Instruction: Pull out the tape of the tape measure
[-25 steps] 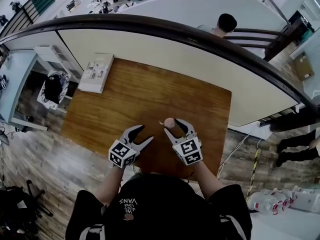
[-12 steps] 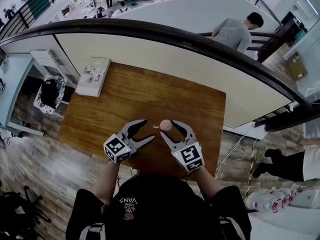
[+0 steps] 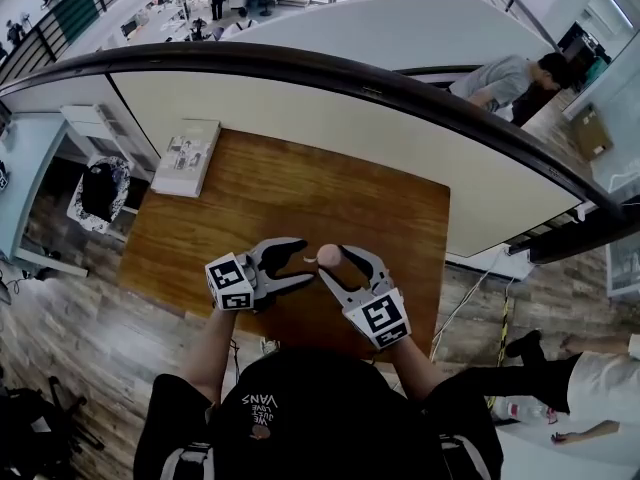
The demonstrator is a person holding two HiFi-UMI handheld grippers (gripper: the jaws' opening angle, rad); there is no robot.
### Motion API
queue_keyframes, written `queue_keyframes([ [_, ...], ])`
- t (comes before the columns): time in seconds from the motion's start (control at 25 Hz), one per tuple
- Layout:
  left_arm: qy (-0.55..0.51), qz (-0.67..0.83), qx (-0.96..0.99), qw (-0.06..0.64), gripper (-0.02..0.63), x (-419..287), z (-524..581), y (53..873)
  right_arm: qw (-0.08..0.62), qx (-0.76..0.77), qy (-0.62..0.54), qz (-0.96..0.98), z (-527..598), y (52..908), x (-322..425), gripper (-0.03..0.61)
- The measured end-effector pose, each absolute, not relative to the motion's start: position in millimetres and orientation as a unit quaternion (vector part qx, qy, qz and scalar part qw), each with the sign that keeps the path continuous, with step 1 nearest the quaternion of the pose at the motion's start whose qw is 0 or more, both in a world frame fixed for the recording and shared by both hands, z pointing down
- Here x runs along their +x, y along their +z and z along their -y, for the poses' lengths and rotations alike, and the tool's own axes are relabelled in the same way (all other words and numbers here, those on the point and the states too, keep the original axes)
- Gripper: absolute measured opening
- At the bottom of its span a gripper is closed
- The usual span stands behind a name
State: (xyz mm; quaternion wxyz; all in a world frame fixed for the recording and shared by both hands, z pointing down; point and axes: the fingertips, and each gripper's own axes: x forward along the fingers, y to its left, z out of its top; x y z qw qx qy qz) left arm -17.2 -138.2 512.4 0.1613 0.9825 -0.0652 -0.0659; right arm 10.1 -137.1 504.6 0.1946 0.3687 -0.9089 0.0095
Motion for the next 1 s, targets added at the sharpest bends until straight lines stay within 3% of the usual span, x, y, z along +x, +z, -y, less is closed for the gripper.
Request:
queue_keyframes([
  [0.4,-0.05,0.023,0.983,0.177,0.271,-11,140,523,0.193,0.366,0.01,0.91,140,502,10,0.216],
  [0.72,-0.038,0.014,0.984,0.174,0.041,-11,132,526,0.198,0.373,0.012,0.906,144,504,14,0.216],
  [1.0,-0.003,0.076,0.986,0.147,0.015,-17,141,531,0.212,0.391,0.021,0.895,150,513,21,0.216],
])
